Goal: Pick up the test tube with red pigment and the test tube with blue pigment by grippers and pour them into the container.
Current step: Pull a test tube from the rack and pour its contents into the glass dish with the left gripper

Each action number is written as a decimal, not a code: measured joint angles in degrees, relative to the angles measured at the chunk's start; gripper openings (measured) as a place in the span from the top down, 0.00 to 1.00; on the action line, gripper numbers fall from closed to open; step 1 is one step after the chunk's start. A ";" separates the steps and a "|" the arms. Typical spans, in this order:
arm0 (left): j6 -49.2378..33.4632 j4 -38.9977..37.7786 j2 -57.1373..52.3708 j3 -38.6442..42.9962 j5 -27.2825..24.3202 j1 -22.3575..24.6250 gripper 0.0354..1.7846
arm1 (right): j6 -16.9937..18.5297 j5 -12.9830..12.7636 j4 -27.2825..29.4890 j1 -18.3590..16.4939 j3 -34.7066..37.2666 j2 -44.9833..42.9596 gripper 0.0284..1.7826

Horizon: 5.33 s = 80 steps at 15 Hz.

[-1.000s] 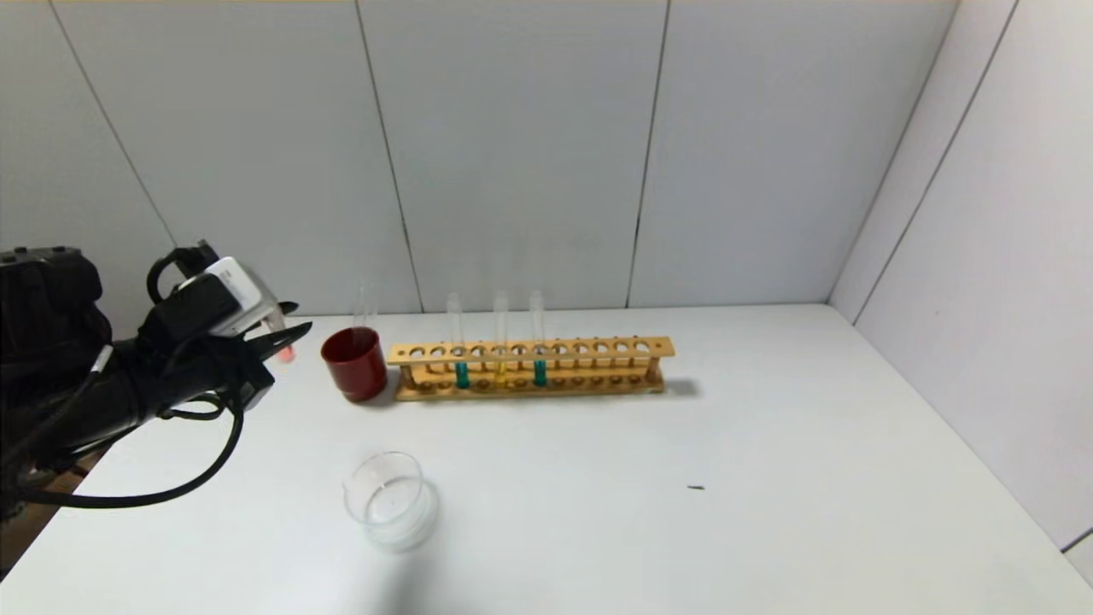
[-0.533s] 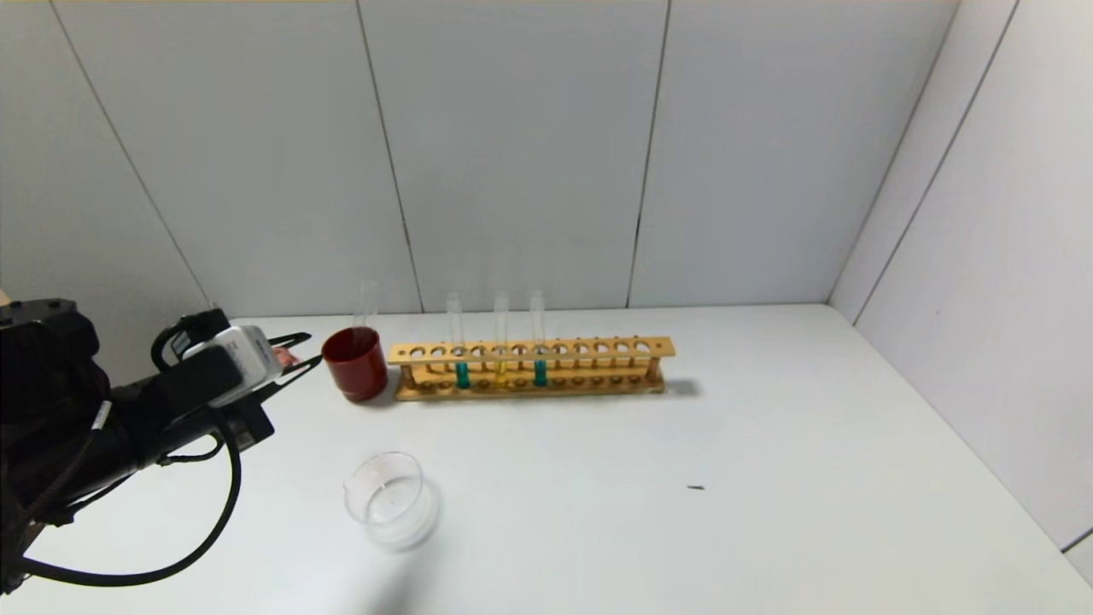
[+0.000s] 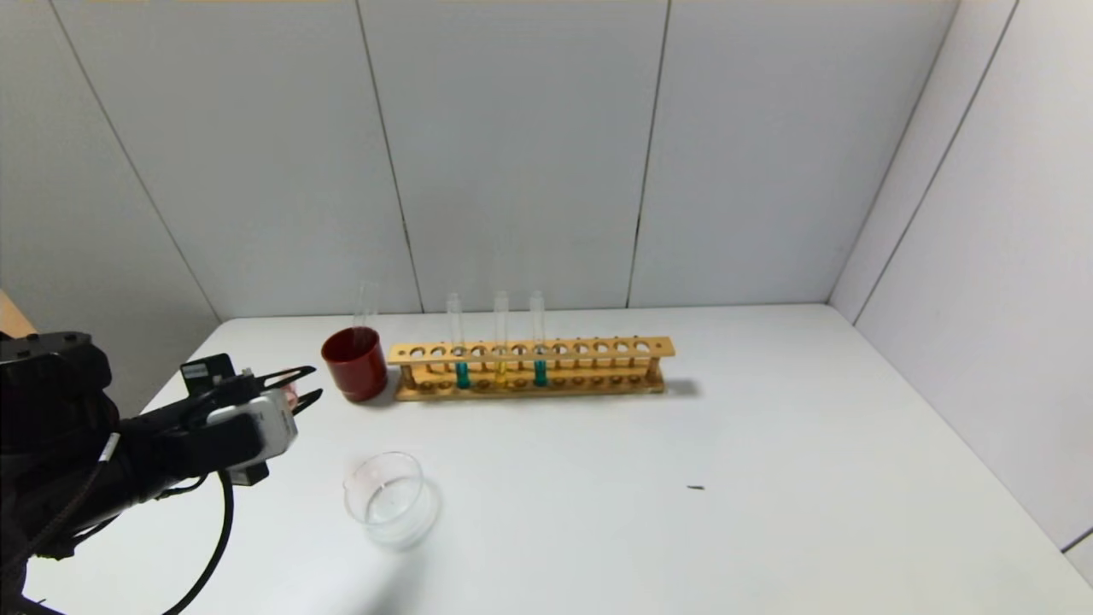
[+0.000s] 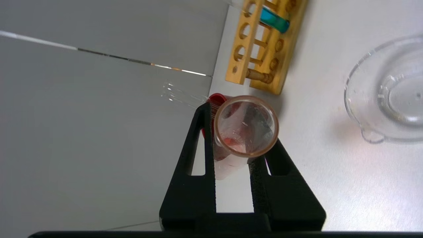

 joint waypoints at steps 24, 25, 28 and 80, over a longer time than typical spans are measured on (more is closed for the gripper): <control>35.26 -0.22 16.77 -8.77 1.35 -2.22 0.83 | 0.00 -0.02 0.02 0.00 0.00 0.00 0.02; 36.28 -0.22 17.31 -9.06 1.33 -2.24 0.83 | 0.00 -0.02 0.00 0.00 0.00 0.00 0.02; 38.60 -0.16 18.69 -9.89 1.35 -2.27 0.83 | 0.00 -0.02 0.02 0.00 0.00 0.00 0.02; 68.39 -9.29 13.19 -10.63 9.98 -9.13 0.83 | -0.05 0.00 0.00 0.00 0.00 0.00 0.02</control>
